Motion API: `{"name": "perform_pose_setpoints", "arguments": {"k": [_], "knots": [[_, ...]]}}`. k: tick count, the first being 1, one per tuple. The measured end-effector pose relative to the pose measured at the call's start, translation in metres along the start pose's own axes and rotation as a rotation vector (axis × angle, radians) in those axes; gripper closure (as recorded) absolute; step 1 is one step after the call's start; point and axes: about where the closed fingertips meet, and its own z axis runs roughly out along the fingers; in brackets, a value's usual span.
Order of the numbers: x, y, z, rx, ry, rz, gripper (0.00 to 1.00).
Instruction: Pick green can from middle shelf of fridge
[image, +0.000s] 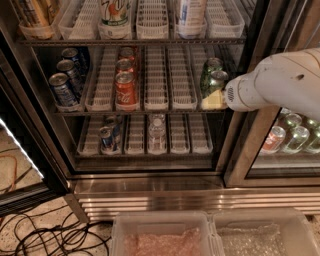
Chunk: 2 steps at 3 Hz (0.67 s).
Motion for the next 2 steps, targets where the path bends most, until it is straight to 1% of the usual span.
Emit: {"name": "perform_pose_setpoints", "arguments": {"k": [1, 2], "knots": [[-0.0057, -0.0022, 0.001, 0.007, -0.011, 0.003, 0.31], [-0.0048, -0.002, 0.0001, 0.007, -0.011, 0.003, 0.33]]}}
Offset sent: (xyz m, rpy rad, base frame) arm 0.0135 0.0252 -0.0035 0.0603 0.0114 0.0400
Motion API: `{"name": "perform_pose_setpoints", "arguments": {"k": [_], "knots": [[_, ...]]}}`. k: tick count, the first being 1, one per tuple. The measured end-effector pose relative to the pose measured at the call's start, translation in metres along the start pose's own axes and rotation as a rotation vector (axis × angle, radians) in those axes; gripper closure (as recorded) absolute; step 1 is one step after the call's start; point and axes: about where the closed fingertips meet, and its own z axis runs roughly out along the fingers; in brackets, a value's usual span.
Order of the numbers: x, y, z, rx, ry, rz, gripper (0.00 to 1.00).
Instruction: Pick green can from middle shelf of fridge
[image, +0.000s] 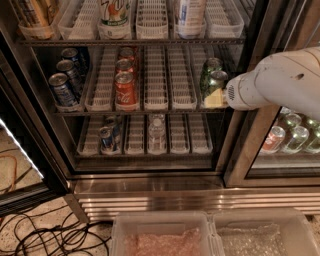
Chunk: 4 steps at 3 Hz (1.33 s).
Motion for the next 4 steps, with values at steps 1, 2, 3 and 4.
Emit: {"name": "perform_pose_setpoints", "arguments": {"k": [1, 2, 3, 4], "knots": [[0.002, 0.01, 0.002, -0.026, 0.007, -0.003, 0.33], [0.003, 0.022, 0.005, -0.06, 0.018, -0.007, 0.3], [0.011, 0.048, 0.009, -0.146, 0.054, -0.015, 0.32], [0.024, 0.089, -0.007, -0.261, 0.09, -0.025, 0.34]]}}
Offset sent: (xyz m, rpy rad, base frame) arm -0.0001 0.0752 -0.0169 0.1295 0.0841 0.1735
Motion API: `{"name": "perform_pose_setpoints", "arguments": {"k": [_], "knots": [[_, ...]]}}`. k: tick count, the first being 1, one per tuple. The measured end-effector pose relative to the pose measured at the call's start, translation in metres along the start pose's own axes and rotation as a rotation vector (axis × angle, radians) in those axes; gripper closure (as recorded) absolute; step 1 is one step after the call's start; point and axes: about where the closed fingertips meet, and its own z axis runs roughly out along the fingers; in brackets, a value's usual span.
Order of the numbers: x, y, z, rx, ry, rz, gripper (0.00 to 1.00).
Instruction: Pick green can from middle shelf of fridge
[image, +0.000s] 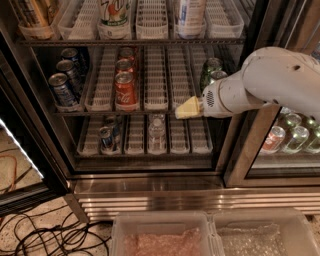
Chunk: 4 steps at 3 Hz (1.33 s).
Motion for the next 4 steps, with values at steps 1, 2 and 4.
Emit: {"name": "perform_pose_setpoints", "arguments": {"k": [1, 2, 4], "knots": [[0.007, 0.019, -0.006, -0.046, 0.01, 0.003, 0.34], [0.009, 0.007, -0.01, -0.002, 0.0, 0.025, 0.34], [0.002, -0.06, 0.003, 0.173, -0.018, 0.088, 0.34]]}}
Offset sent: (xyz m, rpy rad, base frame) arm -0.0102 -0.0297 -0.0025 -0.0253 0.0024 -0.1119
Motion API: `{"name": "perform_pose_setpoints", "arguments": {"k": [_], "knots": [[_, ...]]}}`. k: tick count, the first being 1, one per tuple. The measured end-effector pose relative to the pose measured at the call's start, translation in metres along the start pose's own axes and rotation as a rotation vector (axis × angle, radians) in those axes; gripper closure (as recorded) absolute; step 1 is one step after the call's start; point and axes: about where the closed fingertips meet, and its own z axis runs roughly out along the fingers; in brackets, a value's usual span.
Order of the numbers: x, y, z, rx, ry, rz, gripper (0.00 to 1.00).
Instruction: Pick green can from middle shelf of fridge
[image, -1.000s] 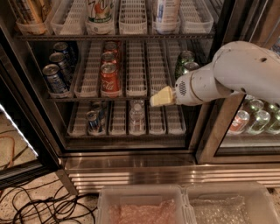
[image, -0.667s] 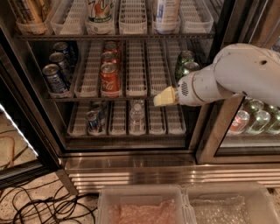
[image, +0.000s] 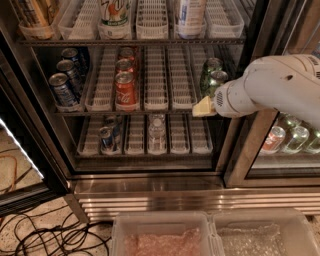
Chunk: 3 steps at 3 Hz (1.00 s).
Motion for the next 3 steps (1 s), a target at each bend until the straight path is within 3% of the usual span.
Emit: {"name": "perform_pose_setpoints", "arguments": {"k": [3], "knots": [[-0.041, -0.026, 0.006, 0.084, -0.101, 0.017, 0.35]]}}
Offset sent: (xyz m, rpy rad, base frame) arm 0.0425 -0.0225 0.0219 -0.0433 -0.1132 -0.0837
